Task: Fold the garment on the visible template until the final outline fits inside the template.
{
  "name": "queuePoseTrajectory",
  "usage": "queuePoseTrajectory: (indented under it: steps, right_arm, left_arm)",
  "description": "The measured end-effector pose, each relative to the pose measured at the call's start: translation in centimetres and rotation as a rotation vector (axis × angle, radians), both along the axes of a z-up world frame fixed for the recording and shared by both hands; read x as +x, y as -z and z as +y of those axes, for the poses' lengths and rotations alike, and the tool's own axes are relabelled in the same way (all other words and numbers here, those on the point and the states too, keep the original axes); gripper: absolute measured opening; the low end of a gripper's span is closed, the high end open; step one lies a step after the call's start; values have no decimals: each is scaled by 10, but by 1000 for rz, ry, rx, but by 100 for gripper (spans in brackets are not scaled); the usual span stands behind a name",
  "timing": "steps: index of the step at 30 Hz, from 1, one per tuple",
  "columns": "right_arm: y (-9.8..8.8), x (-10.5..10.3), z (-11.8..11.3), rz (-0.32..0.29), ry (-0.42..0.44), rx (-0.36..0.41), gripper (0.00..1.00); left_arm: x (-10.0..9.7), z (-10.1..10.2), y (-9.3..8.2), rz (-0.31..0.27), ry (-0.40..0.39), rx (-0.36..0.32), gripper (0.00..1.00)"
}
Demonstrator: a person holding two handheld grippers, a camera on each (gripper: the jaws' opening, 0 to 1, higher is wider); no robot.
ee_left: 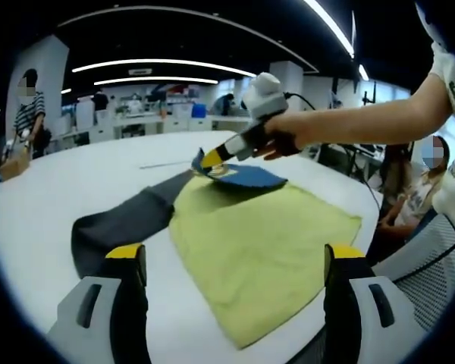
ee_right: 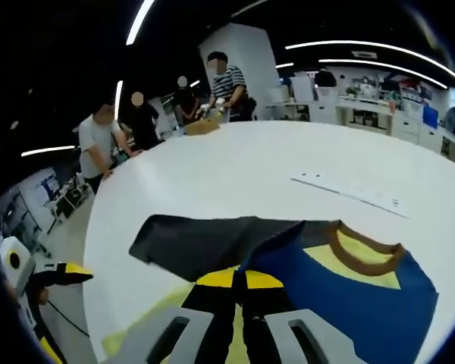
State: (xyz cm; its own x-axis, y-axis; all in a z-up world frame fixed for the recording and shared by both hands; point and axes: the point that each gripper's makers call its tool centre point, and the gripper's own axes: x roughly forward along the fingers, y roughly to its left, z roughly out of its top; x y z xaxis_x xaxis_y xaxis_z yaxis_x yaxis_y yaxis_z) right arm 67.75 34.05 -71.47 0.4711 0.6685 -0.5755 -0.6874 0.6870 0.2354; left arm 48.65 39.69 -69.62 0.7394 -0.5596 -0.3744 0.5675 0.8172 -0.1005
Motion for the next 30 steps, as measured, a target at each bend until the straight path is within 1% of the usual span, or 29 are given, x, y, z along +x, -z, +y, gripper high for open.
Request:
queuePoseTrajectory:
  steps: [3,7,9,10,11,13,14,16,18,19,21,23,26,27,28,30]
  right_arm:
    - [7,-2,2,19,-3,-6,0]
    - [13,-11,10,30,-44,-10,0]
    - [11,-15,19,30,-72,19,0]
    - [11,-17,21,42,-68,24,0]
    - [10,-20,24,41,-80,31,0]
    - [10,-22,25,35,-89,24,0]
    - [12,-23,22,26,-97,3,3]
    - [12,-22,17,22,-97,-11,7]
    - [11,-20,10,19,-85,-19,15]
    - [10,-17,8,12,-82,-22,20]
    - [7,-14,2,-3,-83,-33,33]
    - [5,-12,-4,-10,-77,-44,42]
    - [3,-6,-16,-22,-60,-60,49]
    - [4,-2,-22,-23,-28,-70,50]
    - [4,-2,-28,-32,-35,-94,51]
    - [4,-3,-35,-35,-32,-96,54]
  left_arm:
    - [0,2,0,-1,-5,0,95]
    - [0,2,0,0,-7,1,96]
    - [0,2,0,-2,-6,-1,96]
    - [0,1,-1,-2,-5,-1,96]
    - [0,1,-1,-3,-5,-1,96]
    - [0,1,-2,-6,-6,-2,96]
    - [0,2,-2,-8,-7,-3,96]
    - [0,4,-3,-12,-10,-6,96]
    - [1,5,-3,-11,-12,-4,97]
    - [1,6,-2,-12,-14,-2,97]
    - [1,6,-4,-15,-14,-5,97]
    - [2,5,-5,-19,-13,-7,97]
    - [2,1,-8,-23,-10,-6,98]
    - [3,1,-9,-25,-10,-7,98]
    - [3,1,-8,-25,-9,-8,98]
    - [3,1,-9,-26,-7,-7,99]
